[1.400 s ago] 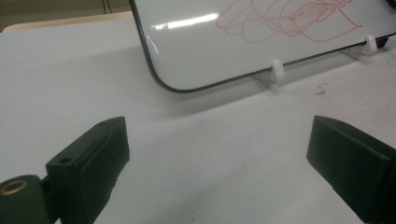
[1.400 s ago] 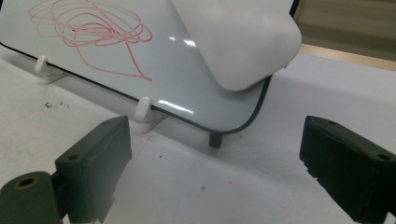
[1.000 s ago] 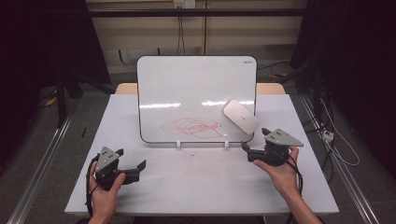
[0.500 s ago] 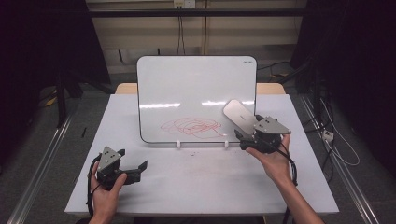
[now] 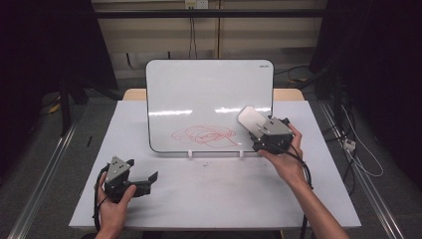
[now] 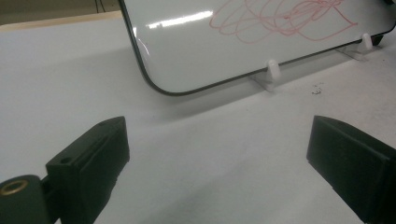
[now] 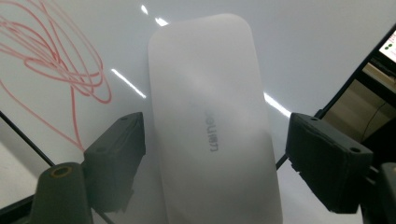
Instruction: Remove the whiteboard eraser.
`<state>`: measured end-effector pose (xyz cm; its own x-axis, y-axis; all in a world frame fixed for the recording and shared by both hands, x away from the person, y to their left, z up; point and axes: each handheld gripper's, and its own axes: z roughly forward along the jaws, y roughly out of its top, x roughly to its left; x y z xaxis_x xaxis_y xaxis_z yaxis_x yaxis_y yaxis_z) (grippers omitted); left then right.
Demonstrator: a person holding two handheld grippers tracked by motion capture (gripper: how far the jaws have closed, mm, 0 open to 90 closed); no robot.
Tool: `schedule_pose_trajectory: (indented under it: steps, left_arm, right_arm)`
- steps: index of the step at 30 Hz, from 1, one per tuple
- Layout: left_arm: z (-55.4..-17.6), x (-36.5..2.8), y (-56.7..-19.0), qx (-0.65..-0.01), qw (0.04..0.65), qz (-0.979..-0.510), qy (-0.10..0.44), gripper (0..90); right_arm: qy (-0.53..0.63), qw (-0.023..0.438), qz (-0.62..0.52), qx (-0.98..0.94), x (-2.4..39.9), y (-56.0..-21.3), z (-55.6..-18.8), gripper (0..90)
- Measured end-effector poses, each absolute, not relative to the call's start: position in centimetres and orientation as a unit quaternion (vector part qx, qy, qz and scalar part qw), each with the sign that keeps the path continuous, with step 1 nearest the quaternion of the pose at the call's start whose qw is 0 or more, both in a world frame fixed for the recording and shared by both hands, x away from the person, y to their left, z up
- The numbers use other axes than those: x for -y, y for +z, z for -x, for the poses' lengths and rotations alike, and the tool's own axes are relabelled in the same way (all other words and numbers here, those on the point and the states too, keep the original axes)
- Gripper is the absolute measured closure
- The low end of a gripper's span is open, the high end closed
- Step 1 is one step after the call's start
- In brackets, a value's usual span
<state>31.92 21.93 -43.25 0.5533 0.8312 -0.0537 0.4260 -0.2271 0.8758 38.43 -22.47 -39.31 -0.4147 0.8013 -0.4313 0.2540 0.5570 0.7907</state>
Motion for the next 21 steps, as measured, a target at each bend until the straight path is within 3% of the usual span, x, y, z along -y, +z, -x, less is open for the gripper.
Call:
schedule_pose_trajectory:
  steps: [21]
  left_arm:
    - [-32.0, -21.9, -43.3, -0.420, 0.456, -0.753, 0.219, 5.8]
  right_arm:
    - [0.270, 0.436, -0.315, -0.798, 21.6, -39.9, -39.6, 30.6]
